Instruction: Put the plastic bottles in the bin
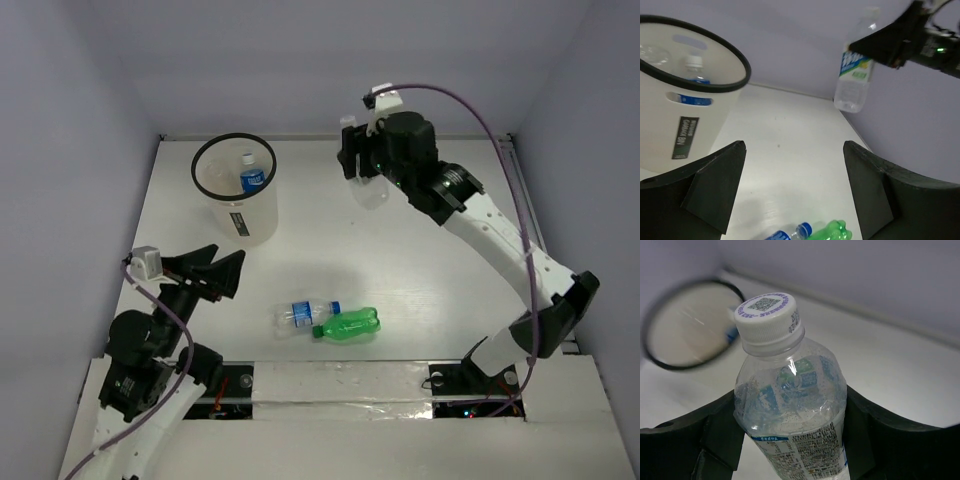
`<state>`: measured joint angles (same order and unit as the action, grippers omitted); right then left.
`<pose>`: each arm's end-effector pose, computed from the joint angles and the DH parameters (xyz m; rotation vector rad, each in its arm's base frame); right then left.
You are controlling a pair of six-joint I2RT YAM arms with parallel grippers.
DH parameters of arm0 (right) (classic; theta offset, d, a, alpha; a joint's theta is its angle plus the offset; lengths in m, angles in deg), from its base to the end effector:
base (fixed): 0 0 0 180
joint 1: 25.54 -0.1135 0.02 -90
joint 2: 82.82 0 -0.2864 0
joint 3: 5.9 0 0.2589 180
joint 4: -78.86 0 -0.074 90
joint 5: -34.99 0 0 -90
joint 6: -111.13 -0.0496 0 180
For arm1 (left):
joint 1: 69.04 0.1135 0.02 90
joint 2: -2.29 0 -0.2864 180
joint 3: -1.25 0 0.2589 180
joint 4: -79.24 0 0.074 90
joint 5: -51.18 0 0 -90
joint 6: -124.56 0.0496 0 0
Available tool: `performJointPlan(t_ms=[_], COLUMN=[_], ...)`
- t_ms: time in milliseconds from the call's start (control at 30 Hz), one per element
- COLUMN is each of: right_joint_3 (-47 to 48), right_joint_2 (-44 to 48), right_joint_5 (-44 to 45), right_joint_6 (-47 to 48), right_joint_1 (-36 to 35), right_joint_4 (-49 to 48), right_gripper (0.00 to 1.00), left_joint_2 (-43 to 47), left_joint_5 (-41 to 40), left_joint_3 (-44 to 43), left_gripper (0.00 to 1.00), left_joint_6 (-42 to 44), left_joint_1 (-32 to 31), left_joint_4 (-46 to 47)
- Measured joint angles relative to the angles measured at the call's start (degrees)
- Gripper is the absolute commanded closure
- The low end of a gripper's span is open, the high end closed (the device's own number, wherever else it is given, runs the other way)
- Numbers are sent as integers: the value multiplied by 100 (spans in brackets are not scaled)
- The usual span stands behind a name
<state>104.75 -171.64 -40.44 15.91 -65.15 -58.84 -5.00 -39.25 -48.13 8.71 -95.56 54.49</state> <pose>0.2920 0.2255 0.4534 -0.4046 1.8832 0.2811 0.0413 -0.0202 0.3602 0.0010 1.3076 -0.7802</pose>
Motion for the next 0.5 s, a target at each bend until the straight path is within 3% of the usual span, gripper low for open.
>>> performJointPlan(t_ms=[100,200,367,500], right_joint_3=[214,835,2291,3620], right_joint_2=[175,-295,-1928,-3451], right_joint_5=[-782,-1504,-2306,-2524], right_joint_6=[-337,-734,-1475,-1803], right_joint_1=[-162,-247,-317,-372], right_joint_4=[-1349,-2557,-4107,-4419], right_gripper=[46,46,46,46], left_joint_2=[385,645,678,678], left_joint_5=[-389,-789,-1263,-1447], left_joint_3=[0,0,0,0], left_gripper=[24,25,25,25], left_joint_6=[-42,-109,-216,-260], left_joint_1=[0,0,0,0], left_joint_4=[-96,-210,-415,-522])
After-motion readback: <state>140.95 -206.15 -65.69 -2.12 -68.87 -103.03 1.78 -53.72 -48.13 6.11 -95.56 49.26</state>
